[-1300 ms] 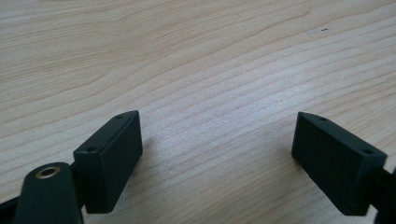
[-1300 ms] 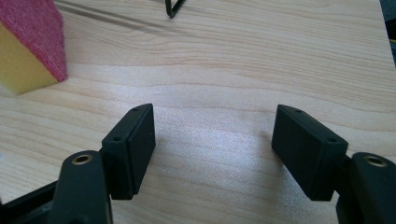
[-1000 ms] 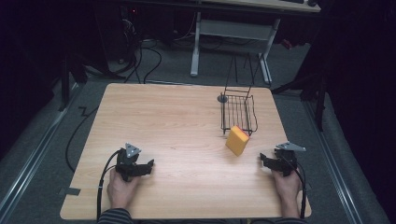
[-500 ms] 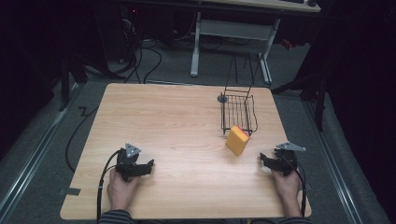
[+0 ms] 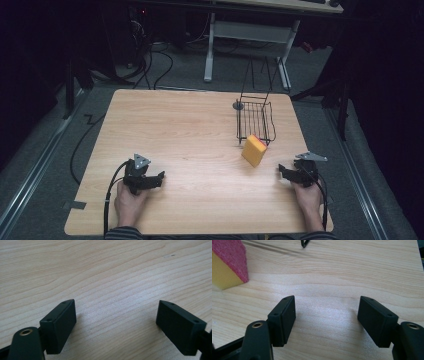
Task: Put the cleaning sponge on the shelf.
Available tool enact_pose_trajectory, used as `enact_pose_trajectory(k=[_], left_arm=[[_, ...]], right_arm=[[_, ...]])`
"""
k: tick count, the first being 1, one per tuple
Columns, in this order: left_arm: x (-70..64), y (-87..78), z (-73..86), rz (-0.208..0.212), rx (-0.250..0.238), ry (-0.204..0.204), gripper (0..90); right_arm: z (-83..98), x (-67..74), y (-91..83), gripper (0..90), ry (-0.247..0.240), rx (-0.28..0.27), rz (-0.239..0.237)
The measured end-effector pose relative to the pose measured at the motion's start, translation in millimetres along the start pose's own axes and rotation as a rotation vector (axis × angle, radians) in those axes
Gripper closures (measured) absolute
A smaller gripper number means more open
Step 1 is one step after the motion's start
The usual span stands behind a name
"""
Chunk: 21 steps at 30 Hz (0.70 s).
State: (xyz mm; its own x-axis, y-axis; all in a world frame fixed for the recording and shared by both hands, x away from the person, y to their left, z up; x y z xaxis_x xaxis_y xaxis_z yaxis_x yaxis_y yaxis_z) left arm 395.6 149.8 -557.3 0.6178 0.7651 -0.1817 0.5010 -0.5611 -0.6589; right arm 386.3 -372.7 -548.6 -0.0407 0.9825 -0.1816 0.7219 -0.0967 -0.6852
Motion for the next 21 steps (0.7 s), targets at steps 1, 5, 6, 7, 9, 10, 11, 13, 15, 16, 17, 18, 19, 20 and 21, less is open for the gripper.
enact_pose_trajectory(k=[1, 5, 6, 7, 9, 10, 11, 13, 15, 16, 17, 18, 19, 20, 21], left_arm=[[0.0, 0.0, 0.0, 0.000, 0.000, 0.000, 17.0], [0.0, -0.1, 0.1, 0.000, 0.000, 0.000, 17.0], [0.0, 0.0, 0.1, 0.000, 0.000, 0.000, 17.0], [0.0, -0.1, 0.1, 0.000, 0.000, 0.001, 17.0], [0.0, 0.0, 0.1, 0.000, 0.000, 0.000, 17.0], [0.0, -0.1, 0.0, 0.000, 0.000, 0.000, 17.0], [0.0, -0.1, 0.0, 0.000, 0.000, 0.000, 17.0], [0.0, 0.0, 0.0, 0.000, 0.000, 0.000, 17.0], [0.0, -0.1, 0.1, 0.000, 0.000, 0.000, 17.0], [0.0, -0.1, 0.0, 0.000, 0.000, 0.000, 17.0], [0.0, -0.1, 0.1, 0.000, 0.000, 0.000, 17.0], [0.0, -0.1, 0.1, 0.000, 0.000, 0.000, 17.0], [0.0, -0.1, 0.1, 0.000, 0.000, 0.001, 17.0], [0.0, -0.1, 0.1, 0.000, 0.000, 0.001, 17.0], [0.0, 0.0, 0.1, 0.000, 0.000, 0.000, 17.0]], right_arm=[[-0.3, 0.3, -0.2, 32.8, 0.001, 0.001, -0.001], [-2.5, 0.8, -2.4, 34.9, 0.015, -0.009, -0.023], [-2.5, 0.8, -2.4, 34.9, 0.015, -0.009, -0.023], [-3.3, 0.5, -3.6, 35.1, 0.016, -0.020, -0.028], [-5.3, -0.3, -8.3, 35.3, 0.036, -0.039, -0.053], [-5.8, -0.9, -9.4, 35.3, 0.038, -0.049, -0.060], [-5.8, -0.9, -9.4, 35.3, 0.038, -0.049, -0.060], [-6.4, -1.9, -12.4, 35.3, 0.045, -0.061, -0.072], [-7.3, -2.9, -16.0, 35.3, 0.057, -0.074, -0.080], [-7.8, -3.3, -18.1, 35.4, 0.065, -0.083, -0.087], [-9.3, -4.5, -22.3, 35.6, 0.074, -0.104, -0.095], [-9.3, -4.5, -22.3, 35.6, 0.074, -0.104, -0.095], [-11.5, -5.1, -26.4, 35.4, 0.075, -0.116, -0.101], [-11.5, -5.1, -26.4, 35.4, 0.075, -0.116, -0.101], [-14.1, -4.5, -31.0, 35.4, 0.078, -0.132, -0.104]])
Point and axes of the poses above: each handheld gripper's, and its own axes: y roughly forward along the jaws, z roughly out of its underside, x roughly to its left, the point moved 3 cm from there along y, roughly forward along the jaws, and after that the axes turned 14 degrees about z, right-handed, at the moved point
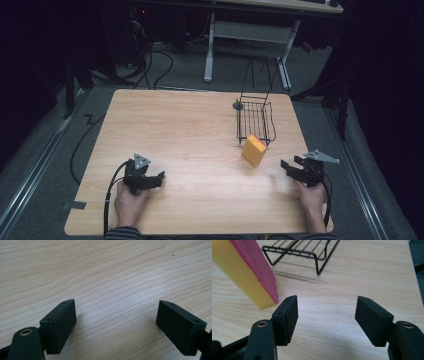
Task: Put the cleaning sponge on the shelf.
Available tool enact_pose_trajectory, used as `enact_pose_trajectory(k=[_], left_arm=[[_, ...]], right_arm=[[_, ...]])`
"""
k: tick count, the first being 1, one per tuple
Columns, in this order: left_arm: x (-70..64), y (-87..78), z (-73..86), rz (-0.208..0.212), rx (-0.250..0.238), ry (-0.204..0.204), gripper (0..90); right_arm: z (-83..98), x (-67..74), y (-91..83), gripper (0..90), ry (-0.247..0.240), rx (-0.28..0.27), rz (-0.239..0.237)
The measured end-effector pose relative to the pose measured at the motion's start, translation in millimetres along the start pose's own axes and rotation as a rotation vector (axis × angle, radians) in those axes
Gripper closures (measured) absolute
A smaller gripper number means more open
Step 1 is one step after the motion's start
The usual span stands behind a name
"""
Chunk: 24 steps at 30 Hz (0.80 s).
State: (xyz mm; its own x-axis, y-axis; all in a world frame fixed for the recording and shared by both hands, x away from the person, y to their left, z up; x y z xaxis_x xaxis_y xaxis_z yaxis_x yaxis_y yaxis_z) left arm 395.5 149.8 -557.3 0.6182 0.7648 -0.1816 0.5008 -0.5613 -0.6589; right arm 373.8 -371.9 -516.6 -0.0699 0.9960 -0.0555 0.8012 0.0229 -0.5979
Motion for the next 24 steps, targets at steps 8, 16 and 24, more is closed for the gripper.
enact_pose_trajectory(k=[8, 16, 24], left_arm=[[0.0, 0.0, 0.0, 0.000, 0.000, 0.000, 17.0], [0.0, 0.0, 0.0, 0.000, 0.000, 0.000, 17.0], [0.0, -0.1, 0.0, 0.000, 0.001, 0.001, 17.0]], right_arm=[[-6.3, 5.8, -12.4, 35.3, -0.010, -0.039, -0.027], [-13.3, 13.4, -28.5, 35.2, 0.008, -0.072, -0.089], [-17.9, 27.0, -35.8, 34.4, -0.031, -0.088, -0.115]])
Point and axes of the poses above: each handheld gripper's, and its own axes: y roughly forward along the jaws, z roughly out of its underside, x roughly to its left, the point moved 3 cm from there along y, roughly forward along the jaws, and after that the axes turned 14 degrees about z, right-handed, at the moved point
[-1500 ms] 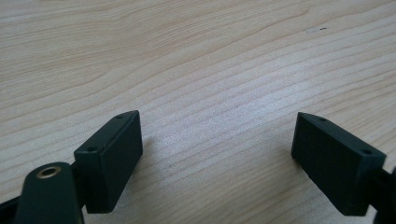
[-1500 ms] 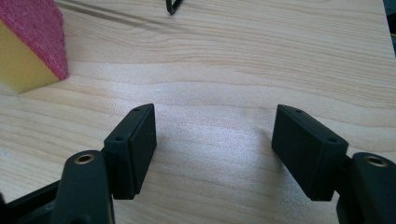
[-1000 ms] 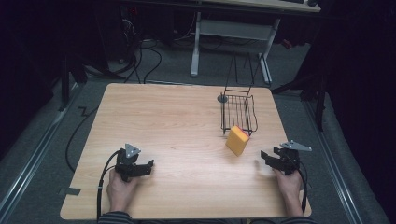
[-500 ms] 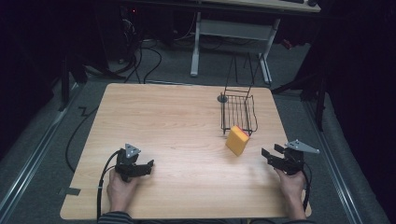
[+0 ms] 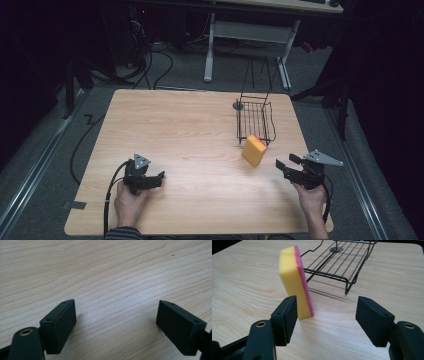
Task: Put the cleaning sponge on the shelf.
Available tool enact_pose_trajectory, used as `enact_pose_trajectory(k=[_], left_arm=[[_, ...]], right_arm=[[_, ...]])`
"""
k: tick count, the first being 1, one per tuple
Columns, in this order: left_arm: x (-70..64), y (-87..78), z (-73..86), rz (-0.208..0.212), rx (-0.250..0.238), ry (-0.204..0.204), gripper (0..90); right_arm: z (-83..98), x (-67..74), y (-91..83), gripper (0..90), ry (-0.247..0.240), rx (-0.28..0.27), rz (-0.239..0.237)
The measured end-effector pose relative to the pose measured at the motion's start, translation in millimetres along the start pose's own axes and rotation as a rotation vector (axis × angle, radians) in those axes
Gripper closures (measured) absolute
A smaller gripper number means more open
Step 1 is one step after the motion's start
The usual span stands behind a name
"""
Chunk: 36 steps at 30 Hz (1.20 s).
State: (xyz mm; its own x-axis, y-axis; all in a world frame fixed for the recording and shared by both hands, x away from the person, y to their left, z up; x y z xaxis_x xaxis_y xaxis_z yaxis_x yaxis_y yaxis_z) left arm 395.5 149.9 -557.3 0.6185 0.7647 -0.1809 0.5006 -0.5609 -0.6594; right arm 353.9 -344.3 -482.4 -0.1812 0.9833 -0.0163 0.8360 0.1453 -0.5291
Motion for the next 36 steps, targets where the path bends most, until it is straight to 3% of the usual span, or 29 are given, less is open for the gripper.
enact_pose_trajectory(k=[19, 36], left_arm=[[0.0, 0.0, 0.0, 0.000, 0.000, 0.000, 17.0], [0.0, 0.0, 0.0, 0.000, 0.000, 0.000, 17.0]], right_arm=[[-16.0, 32.8, 4.9, 34.5, -0.058, -0.035, -0.067], [-23.5, 43.8, 25.9, 34.2, -0.098, -0.018, -0.039]])
Point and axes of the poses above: each handheld gripper's, and its own axes: y roughly forward along the jaws, z roughly out of its underside, x roughly to its left, the point moved 3 cm from there along y, roughly forward along the jaws, and after that the axes turned 14 degrees about z, right-handed, at the moved point
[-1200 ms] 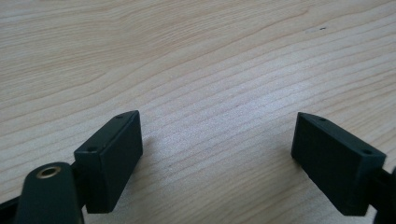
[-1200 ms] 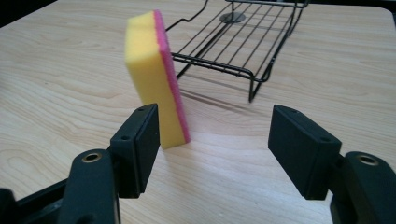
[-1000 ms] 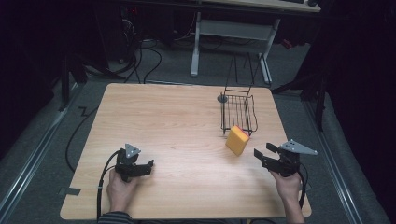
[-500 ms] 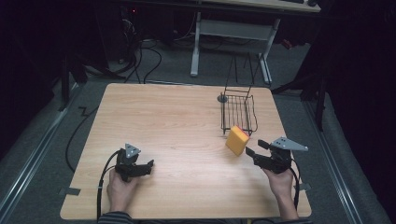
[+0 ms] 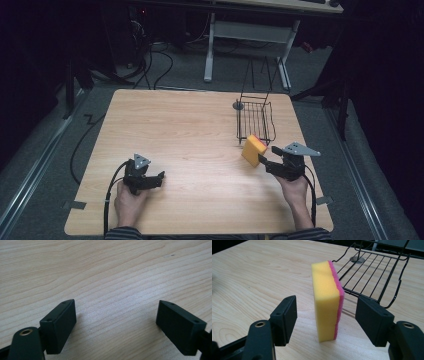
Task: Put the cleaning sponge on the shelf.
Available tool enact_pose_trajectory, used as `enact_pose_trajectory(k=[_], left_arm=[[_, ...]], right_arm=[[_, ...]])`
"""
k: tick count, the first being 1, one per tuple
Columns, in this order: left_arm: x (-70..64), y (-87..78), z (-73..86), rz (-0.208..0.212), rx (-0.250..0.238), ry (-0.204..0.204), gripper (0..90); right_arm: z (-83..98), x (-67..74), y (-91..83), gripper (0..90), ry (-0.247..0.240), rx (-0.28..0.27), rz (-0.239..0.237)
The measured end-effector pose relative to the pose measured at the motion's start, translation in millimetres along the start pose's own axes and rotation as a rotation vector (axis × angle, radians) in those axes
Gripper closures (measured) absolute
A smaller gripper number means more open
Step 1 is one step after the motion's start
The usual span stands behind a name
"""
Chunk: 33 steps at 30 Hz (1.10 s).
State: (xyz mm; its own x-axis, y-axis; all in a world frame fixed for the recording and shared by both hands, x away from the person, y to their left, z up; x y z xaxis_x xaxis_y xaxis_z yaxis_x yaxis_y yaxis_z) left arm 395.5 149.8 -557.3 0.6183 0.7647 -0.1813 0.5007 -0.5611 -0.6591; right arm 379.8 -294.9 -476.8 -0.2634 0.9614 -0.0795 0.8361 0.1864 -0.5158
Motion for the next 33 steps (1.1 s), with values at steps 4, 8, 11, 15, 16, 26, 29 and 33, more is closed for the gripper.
enact_pose_trajectory(k=[4, 8, 11, 15, 16, 26, 29, 33], left_arm=[[0.0, 0.0, 0.0, 0.000, 0.000, 0.000, 17.0], [0.0, 0.0, 0.0, 0.000, 0.000, 0.000, 17.0], [0.0, 0.0, 0.0, 0.000, 0.000, 0.000, 17.0], [0.0, 0.0, 0.0, 0.000, 0.000, 0.000, 17.0], [0.0, 0.0, 0.0, 0.000, 0.000, 0.000, 17.0], [0.0, 0.0, 0.0, 0.000, 0.000, 0.000, 17.0], [0.0, 0.0, 0.0, 0.000, 0.000, 0.000, 17.0], [0.0, 0.0, 0.0, 0.000, 0.000, 0.000, 17.0]], right_arm=[[-0.1, 1.8, 7.6, 34.2, 0.002, 0.000, -0.001], [0.8, 2.1, 13.2, 34.2, 0.003, 0.008, 0.005], [1.7, 2.1, 17.1, 34.4, 0.003, 0.016, 0.004], [2.8, 3.0, 21.5, 34.5, 0.007, 0.021, 0.004], [3.2, 3.1, 23.0, 34.5, 0.004, 0.022, 0.003], [8.5, 7.5, 36.5, 35.2, -0.003, 0.056, -0.007], [10.8, 9.7, 42.8, 35.2, -0.005, 0.067, -0.010], [12.4, 11.4, 47.6, 35.4, -0.002, 0.073, -0.016]])
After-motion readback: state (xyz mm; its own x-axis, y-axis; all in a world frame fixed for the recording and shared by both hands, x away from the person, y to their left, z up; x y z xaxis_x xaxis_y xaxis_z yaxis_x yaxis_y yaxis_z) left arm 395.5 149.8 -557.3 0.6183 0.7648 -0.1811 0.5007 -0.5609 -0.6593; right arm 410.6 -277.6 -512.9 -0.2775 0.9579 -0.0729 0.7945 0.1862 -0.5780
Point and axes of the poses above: each handheld gripper's, and its own axes: y roughly forward along the jaws, z roughly out of its underside, x roughly to its left, the point moved 3 cm from there along y, roughly forward along the jaws, and after that the axes turned 14 degrees about z, right-handed, at the moved point
